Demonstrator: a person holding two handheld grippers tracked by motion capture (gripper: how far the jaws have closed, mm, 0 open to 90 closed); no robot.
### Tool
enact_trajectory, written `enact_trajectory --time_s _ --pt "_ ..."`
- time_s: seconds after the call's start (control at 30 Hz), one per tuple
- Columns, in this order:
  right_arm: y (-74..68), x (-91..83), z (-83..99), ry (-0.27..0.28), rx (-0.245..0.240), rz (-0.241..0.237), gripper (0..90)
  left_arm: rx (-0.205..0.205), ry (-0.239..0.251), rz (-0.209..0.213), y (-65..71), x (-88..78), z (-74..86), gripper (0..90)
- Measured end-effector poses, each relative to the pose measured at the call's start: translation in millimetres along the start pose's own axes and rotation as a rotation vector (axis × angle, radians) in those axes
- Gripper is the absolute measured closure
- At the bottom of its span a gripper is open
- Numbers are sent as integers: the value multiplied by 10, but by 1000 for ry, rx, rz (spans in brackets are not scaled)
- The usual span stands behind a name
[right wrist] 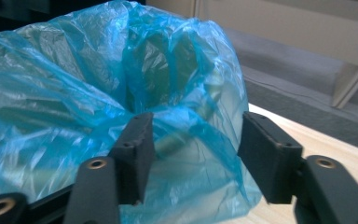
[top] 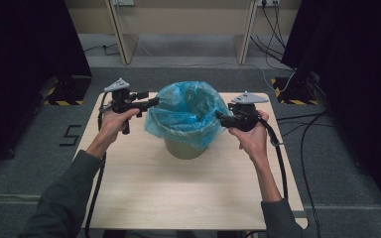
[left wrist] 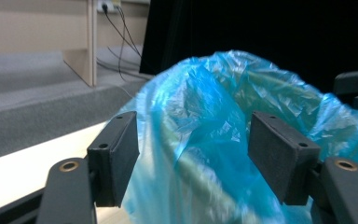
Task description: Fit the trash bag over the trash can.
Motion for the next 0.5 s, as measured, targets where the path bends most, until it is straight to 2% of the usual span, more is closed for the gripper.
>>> enact_trajectory --time_s 0.1,0.2,0.23,0.3,0.4,0.47,0.5 --pt "-20 49 -34 -23 1 26 423 23 -56 -7 0 121 36 367" --pt "27 140 -43 -33 45 0 415 28 -78 4 -5 135 86 486" --pt "49 172 -43 -32 72 -19 414 39 -79 -4 -15 120 103 508" --pt "100 221 -40 -25 113 -52 412 28 -49 0 -36 60 91 586" --pt "173 207 -39 -3 139 -59 415 28 -10 23 -67 -65 69 779" --pt "206 157 -46 10 127 -50 415 41 -6 19 -71 -106 70 836" --pt "223 129 -41 9 107 -28 410 40 1 16 -70 -119 72 849"
Point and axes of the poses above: each handheld gripper's, and its own axes: x roughly forward along the jaws, z roughly out of its underside, y roughly to its right, the point moved 6 cm from there along x, roughly forward along the jaws, and after that the axes turned 7 degrees about -y, right-handed, at the moved point
